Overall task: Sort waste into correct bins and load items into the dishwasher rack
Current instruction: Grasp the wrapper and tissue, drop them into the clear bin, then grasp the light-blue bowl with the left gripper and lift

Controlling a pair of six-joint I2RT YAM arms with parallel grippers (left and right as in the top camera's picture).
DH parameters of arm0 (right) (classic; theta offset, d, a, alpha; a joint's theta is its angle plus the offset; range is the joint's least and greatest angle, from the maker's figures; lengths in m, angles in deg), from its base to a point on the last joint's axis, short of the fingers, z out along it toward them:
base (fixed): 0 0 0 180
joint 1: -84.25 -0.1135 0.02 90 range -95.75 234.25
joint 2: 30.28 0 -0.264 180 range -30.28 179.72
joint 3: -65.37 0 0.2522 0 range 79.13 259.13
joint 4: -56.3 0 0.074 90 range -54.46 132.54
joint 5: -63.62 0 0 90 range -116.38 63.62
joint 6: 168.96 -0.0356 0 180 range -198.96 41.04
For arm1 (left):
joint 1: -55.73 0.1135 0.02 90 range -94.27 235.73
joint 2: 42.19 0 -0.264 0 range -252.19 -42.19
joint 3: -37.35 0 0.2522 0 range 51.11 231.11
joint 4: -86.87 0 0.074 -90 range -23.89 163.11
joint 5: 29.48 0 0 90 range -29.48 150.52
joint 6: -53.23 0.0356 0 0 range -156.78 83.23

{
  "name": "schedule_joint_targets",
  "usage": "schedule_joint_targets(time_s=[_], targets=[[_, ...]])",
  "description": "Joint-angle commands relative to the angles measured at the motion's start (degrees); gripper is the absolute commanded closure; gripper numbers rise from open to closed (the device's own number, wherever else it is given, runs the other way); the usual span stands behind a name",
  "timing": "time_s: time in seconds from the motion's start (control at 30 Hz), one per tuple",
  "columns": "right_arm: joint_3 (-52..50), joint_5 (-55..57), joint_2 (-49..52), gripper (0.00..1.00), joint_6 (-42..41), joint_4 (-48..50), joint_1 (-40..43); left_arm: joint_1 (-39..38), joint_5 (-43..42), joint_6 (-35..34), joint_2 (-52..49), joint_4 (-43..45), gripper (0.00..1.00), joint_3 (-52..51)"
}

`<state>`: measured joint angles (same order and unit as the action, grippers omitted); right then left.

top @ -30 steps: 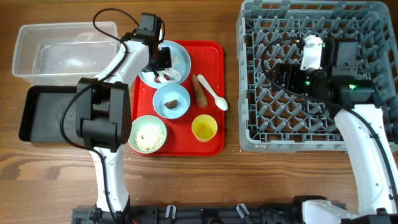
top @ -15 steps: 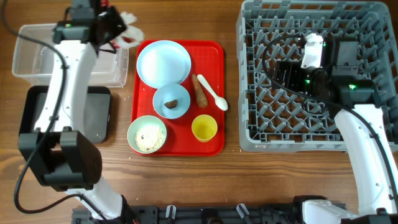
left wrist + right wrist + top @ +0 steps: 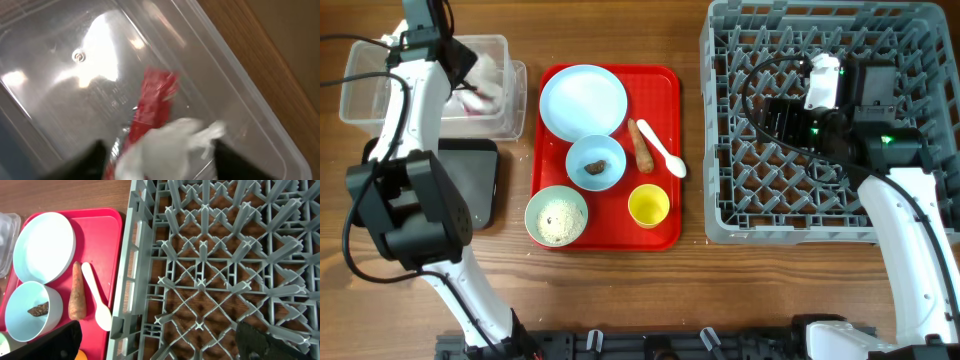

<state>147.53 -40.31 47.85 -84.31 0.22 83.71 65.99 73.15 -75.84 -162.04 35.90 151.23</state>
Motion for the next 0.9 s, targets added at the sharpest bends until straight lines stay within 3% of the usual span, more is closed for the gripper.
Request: schedule_joint_targets(time_s=[0.0,0.13,0.27,0.4,0.53,0.67,0.77,0.87], targets=[[1.29,-0.35,0.31,0.00,-0.83,0.26,0.09,0.15,1.38,-0.17,1.07,0.94,0.09,0.00],[1.29,-0.35,0.31,0.00,-0.81,0.26,0.09,0.11,0.02,2.25,4.96,0.59,0.04,0.04],[1.29,-0.35,0.31,0.00,-0.83,0.28,0.09,-0.48,-14.03,15.39,11.08,-1.22,0.03,0.02],[1.29,-0.35,0.31,0.00,-0.85,0.52,0.09,-2.97,-23.67,16.81,15.39,-12.63,0.09,0.02],[1.27,-0.28,0.31,0.00,-0.59,0.02,0.09,-8.37,-24.20,17.51,15.80,-26.60,0.09,-0.24],[1.27,-0.33,0.31,0.00,-0.66,0.09,0.09,-16.28,-22.18,22.38,15.72,-32.74,0.15,-1.22],[1.29,-0.35,0.31,0.00,-0.81,0.28,0.09,-23.39,-18.58,21.77,15.72,-32.57,0.24,-3.54],[1.27,-0.35,0.31,0.00,-0.81,-0.02,0.07,-30.49,-14.71,15.98,15.65,-26.16,0.25,-10.38]])
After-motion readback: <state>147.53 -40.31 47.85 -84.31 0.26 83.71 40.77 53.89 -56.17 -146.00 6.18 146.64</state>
